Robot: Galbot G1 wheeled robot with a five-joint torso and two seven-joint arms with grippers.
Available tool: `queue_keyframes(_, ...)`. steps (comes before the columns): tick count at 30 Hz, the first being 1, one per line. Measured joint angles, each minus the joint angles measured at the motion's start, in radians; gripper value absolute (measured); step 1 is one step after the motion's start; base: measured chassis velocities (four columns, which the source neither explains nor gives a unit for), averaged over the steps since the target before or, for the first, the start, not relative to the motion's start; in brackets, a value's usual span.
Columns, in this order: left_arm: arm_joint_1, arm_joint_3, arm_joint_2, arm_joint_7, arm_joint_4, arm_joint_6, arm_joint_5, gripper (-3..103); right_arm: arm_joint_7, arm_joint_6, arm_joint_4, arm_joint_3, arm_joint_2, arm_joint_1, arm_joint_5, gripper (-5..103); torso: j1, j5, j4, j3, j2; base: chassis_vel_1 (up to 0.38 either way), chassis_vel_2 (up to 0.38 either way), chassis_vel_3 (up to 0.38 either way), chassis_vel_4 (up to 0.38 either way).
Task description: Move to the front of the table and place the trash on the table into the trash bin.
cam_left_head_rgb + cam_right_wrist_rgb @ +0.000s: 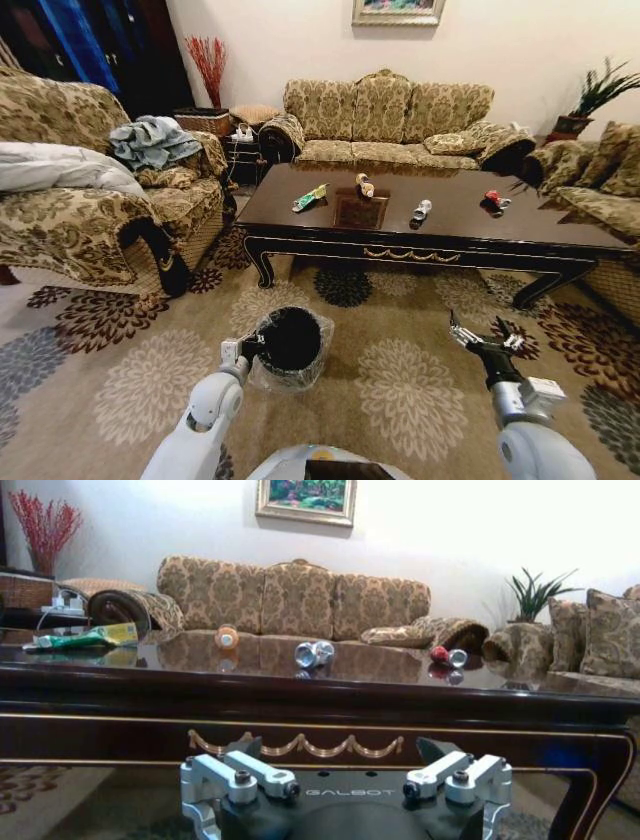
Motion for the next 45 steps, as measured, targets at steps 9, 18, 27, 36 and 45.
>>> queue_keyframes(9, 0.032, -0.049, -0.001, 0.010, -0.052, -0.053, -0.026, 3, 0.000, -0.002, 0.001, 0.000, -0.002, 0.000, 0.001, 100, 0.000, -0.0004, -0.0003, 0.000, 0.000, 0.000, 0.000, 0.000, 0.000)
queue_keyframes(18, 0.141, -0.246, 0.009, 0.050, -0.276, -0.270, -0.126, 3, -0.030, -0.115, 0.102, 0.018, -0.088, 0.026, 0.095, 100, 0.000, 0.0013, 0.0005, 0.000, 0.000, 0.000, 0.000, 0.000, 0.000)
queue_keyframes(27, 0.124, -0.255, 0.059, 0.065, -0.249, -0.185, -0.123, 3, -0.057, -0.117, 0.111, 0.031, -0.105, 0.025, 0.140, 100, 0.000, 0.0000, -0.0002, 0.000, 0.000, 0.000, 0.000, 0.000, 0.000)
queue_keyframes(36, 0.115, -0.400, 0.198, 0.095, -0.311, 0.098, -0.234, 3, -0.110, -0.177, 0.134, 0.040, -0.189, 0.052, 0.232, 100, 0.000, 0.0000, 0.0000, 0.000, 0.000, 0.000, 0.000, 0.000, 0.000)
queue_keyframes(45, 0.160, -0.519, 0.259, 0.082, -0.392, 0.153, -0.381, 3, -0.106, -0.233, 0.175, 0.054, -0.234, 0.075, 0.301, 100, 0.000, 0.0001, 0.0002, 0.000, 0.000, 0.000, 0.000, 0.000, 0.000)
